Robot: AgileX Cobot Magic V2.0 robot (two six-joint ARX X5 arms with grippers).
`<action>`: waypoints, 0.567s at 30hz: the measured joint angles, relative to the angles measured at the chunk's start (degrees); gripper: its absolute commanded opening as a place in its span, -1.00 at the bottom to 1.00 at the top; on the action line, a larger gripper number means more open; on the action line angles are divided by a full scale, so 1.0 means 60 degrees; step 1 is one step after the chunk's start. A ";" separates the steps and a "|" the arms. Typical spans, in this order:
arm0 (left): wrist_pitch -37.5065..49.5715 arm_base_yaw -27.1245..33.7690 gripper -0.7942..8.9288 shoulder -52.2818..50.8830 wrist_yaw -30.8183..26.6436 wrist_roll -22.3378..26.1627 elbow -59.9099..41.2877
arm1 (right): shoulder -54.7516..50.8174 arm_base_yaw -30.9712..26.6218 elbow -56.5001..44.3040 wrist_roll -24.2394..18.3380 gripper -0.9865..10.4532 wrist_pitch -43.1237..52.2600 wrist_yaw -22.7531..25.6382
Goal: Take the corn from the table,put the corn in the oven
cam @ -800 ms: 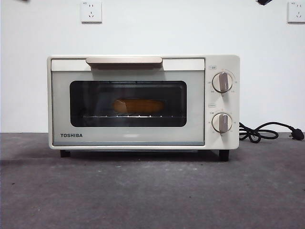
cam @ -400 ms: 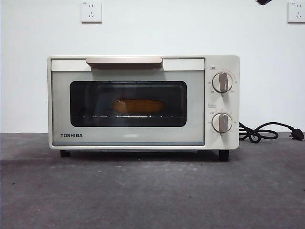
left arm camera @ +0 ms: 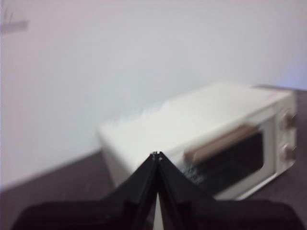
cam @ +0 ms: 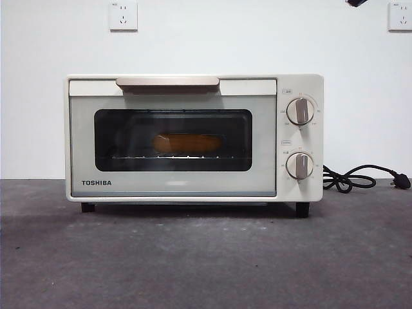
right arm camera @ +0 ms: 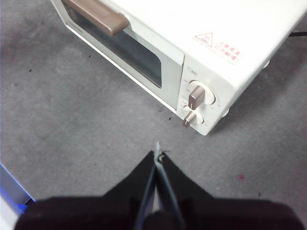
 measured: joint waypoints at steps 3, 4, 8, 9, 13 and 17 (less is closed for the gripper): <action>0.0058 0.0000 -0.84 -0.0780 -0.0925 -0.0437 -0.1122 | 0.0000 0.0000 0.0000 0.0000 -0.83 0.0000 0.0018; 0.0135 0.0000 -0.84 -0.1002 -0.1209 -0.0586 -0.1435 | 0.0000 0.0000 0.0000 -0.0004 -0.83 0.0000 0.0077; 0.0630 0.0000 -0.84 -0.2029 -0.2299 -0.1290 -0.2725 | 0.0000 0.0000 0.0000 0.0000 -0.83 0.0000 0.0157; 0.0634 0.0000 -0.84 -0.2288 -0.2568 -0.1479 -0.3024 | 0.0000 0.0000 0.0000 0.0000 -0.83 0.0000 0.0157; 0.0637 0.0000 -0.84 -0.3034 -0.3421 -0.2109 -0.4095 | 0.0000 0.0000 0.0000 -0.0004 -0.83 0.0000 0.0164; 0.0040 0.0000 -0.84 -0.3053 -0.3625 -0.2393 -0.4524 | 0.0000 0.0000 0.0000 0.0000 -0.83 -0.0004 0.0171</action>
